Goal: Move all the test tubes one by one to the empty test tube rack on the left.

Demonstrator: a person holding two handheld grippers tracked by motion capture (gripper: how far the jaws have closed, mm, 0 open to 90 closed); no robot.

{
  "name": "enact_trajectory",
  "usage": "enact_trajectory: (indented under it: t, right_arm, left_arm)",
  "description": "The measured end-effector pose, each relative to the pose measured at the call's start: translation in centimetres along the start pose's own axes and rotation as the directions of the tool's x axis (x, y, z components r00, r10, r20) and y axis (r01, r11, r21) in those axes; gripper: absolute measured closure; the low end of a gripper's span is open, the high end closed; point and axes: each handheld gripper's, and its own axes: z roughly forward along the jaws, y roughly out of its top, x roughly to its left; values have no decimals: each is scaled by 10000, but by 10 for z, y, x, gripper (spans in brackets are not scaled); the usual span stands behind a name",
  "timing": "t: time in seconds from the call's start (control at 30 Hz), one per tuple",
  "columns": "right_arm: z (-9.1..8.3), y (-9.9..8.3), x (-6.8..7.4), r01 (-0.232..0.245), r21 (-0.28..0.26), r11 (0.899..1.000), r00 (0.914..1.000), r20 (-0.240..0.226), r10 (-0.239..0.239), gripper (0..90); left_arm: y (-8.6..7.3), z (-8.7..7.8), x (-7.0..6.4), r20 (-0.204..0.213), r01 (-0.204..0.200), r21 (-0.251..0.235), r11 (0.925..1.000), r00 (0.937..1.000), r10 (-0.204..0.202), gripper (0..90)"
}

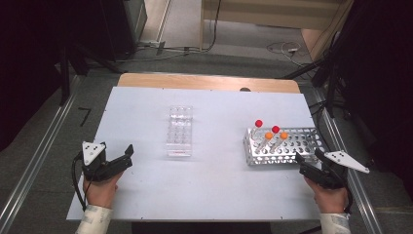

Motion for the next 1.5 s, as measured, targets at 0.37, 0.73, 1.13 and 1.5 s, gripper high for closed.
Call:
enact_trajectory:
  t: [0.37,0.73,1.13,1.5]
  right_arm:
    - [-1,2,7,161,-12,9999,9997,-203,-162,254]
    - [1,1,12,237,-1,9997,9988,-424,-237,265]
    - [5,1,23,484,35,9988,9953,-846,-480,297]
    - [14,2,36,482,115,9988,9862,-1590,-458,375]
  left_arm:
    - [0,1,0,53,16,100,9999,10000,-17,94]
    - [1,0,-3,84,-50,74,10000,10000,49,93]
    - [1,0,-4,92,-128,52,9999,9999,128,93]
    - [0,1,-5,75,-133,72,9999,9999,132,93]
